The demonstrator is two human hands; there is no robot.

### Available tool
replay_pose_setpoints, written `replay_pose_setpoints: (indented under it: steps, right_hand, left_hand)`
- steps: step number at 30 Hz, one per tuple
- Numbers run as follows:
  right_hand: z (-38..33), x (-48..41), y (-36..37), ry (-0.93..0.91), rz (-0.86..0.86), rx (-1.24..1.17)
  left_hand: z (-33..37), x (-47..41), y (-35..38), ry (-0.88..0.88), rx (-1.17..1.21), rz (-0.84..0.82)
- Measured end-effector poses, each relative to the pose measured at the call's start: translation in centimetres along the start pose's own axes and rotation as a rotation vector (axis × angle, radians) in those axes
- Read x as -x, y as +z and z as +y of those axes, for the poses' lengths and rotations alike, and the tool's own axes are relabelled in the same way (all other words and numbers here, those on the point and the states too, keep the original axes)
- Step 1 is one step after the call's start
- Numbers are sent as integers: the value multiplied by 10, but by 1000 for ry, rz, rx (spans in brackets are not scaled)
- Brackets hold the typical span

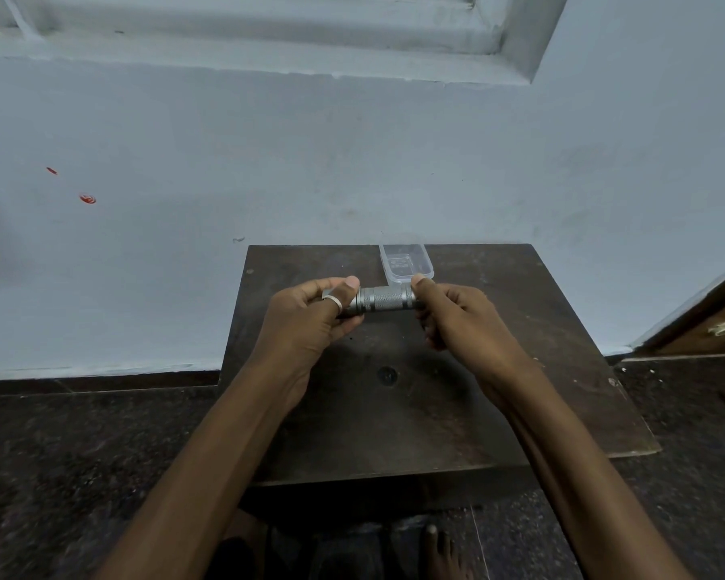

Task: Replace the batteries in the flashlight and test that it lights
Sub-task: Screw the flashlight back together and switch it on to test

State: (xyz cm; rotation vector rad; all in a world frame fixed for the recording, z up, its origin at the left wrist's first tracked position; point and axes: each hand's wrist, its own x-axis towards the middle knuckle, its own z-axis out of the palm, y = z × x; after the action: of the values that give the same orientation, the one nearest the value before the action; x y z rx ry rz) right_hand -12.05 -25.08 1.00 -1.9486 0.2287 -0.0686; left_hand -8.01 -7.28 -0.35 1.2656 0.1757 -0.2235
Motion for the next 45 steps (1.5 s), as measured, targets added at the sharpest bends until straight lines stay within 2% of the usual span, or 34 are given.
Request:
replay_pose_setpoints:
  steps: [4, 10, 15, 21, 25, 34, 45]
  right_hand:
    - [-1, 1, 2, -7, 29, 21]
    - [-2, 2, 2, 5, 63, -123]
    - [-10, 5, 10, 15, 71, -415]
    - [-16, 7, 14, 13, 207, -638]
    - [-14, 5, 13, -7, 261, -639]
    - [-8, 2, 21, -81, 360, -553]
    - [-9, 5, 27, -65, 346, -513]
  left_hand:
    - [-1, 1, 1, -18, 0, 5]
    - [2, 5, 0, -6, 42, -15]
    - [3, 7, 2, 2, 72, -56]
    - [4, 8, 4, -86, 28, -63]
    - [5, 8, 3, -133, -14, -88]
    - [2, 8, 5, -97, 46, -132]
    - [0, 8, 6, -46, 36, -88]
